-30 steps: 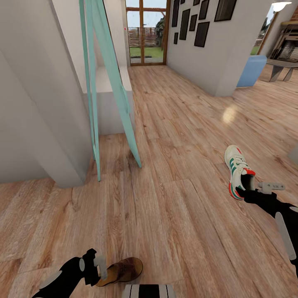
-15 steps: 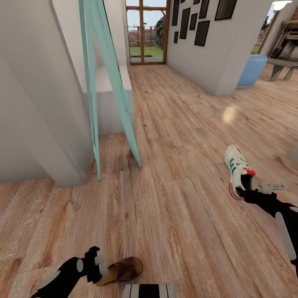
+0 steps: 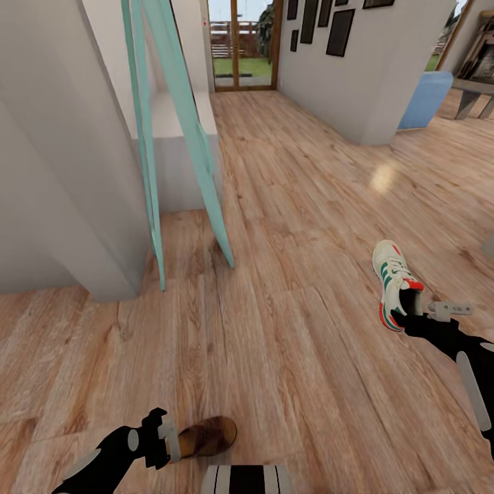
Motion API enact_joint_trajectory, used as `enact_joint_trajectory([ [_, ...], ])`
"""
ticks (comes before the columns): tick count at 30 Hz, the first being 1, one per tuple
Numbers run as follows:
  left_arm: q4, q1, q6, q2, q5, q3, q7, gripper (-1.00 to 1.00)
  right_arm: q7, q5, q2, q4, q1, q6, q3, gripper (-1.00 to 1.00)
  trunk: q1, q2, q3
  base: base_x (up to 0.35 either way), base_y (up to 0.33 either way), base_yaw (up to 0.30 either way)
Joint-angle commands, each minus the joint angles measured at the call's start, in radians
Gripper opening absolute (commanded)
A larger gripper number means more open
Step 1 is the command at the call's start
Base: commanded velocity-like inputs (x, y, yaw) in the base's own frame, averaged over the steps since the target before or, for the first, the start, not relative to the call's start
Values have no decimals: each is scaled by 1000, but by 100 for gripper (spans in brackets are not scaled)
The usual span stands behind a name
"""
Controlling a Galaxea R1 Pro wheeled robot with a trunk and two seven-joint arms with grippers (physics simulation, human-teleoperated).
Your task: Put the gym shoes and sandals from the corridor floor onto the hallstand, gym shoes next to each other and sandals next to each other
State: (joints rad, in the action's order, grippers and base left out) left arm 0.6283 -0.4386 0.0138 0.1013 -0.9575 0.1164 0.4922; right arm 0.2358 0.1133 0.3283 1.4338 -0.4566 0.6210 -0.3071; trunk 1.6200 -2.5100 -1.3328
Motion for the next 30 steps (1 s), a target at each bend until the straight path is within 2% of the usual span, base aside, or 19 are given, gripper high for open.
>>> enact_joint_trajectory([
  [1,2,0,2,1,-6,4,3,100,0,9,0,1,-1,6,-1,-100,0,0,-1,0,0,0],
  [12,2,0,2,0,-6,0,3,100,0,9,0,2,-1,6,-2,-100,5,-3,-47,0,0,0],
  [20,2,0,2,0,-6,0,3,100,0,9,0,2,-1,6,-2,-100,5,-3,-55,0,0,0],
  [30,2,0,2,0,-6,-1,2,100,0,9,0,19,-1,6,-1,-100,9,-5,-95,0,0,0],
])
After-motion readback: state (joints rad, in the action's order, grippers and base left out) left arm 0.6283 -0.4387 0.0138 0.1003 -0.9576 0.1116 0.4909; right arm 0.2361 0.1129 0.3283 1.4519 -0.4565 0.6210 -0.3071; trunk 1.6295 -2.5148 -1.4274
